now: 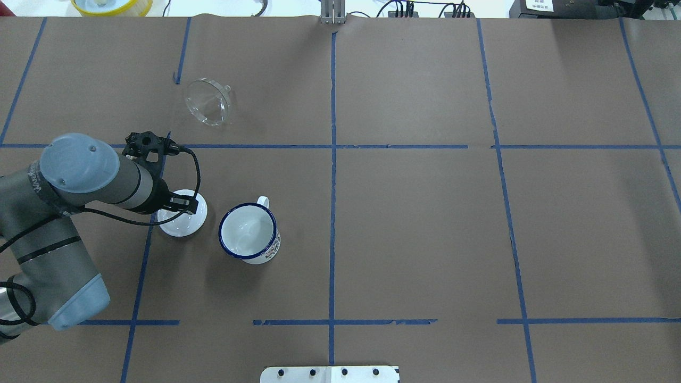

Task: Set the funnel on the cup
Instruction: 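Set the white lid on the table beside the mug, release it, then reach the left gripper to the glass funnel and grasp it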

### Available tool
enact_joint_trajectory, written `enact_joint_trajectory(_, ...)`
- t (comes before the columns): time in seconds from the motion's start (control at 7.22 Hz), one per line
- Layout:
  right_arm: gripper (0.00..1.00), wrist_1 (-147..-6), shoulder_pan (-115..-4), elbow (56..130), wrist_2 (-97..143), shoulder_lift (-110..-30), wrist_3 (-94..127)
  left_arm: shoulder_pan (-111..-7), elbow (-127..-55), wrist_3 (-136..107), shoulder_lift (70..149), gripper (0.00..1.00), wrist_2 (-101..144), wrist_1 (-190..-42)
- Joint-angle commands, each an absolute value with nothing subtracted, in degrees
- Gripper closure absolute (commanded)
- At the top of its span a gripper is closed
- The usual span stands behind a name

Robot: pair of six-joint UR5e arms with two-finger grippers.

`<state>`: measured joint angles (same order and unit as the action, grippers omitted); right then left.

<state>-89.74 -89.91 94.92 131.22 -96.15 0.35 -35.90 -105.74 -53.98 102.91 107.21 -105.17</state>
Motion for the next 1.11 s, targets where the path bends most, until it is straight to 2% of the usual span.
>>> enact_joint_trajectory(0.0, 0.0, -89.74, -89.91, 94.92, 131.22, -96.15, 0.35, -39.78, -106.69, -53.08, 104.49, 0.0, 107.49, -104.86)
enact_joint_trajectory(0.14, 0.0, -89.74, -89.91, 94.92, 131.22, -96.15, 0.35, -43.12, -106.7, -54.57, 106.85, 0.0, 107.84, -104.51)
enact_joint_trajectory(0.42, 0.0, -89.74, -89.91, 94.92, 131.22, -96.15, 0.35, -46.05, -105.56, -72.41, 111.42, 0.0, 107.58, -105.2)
enact_joint_trajectory(0.55, 0.0, -89.74, -89.91, 94.92, 131.22, -96.15, 0.35, -46.14, -102.77, -83.04, 113.79, 0.0, 107.23, -106.77)
enact_joint_trajectory(0.97, 0.0, -89.74, -89.91, 94.92, 131.22, -96.15, 0.35, -45.09, -84.97, -107.69, 120.3, 0.0, 95.22, -125.37)
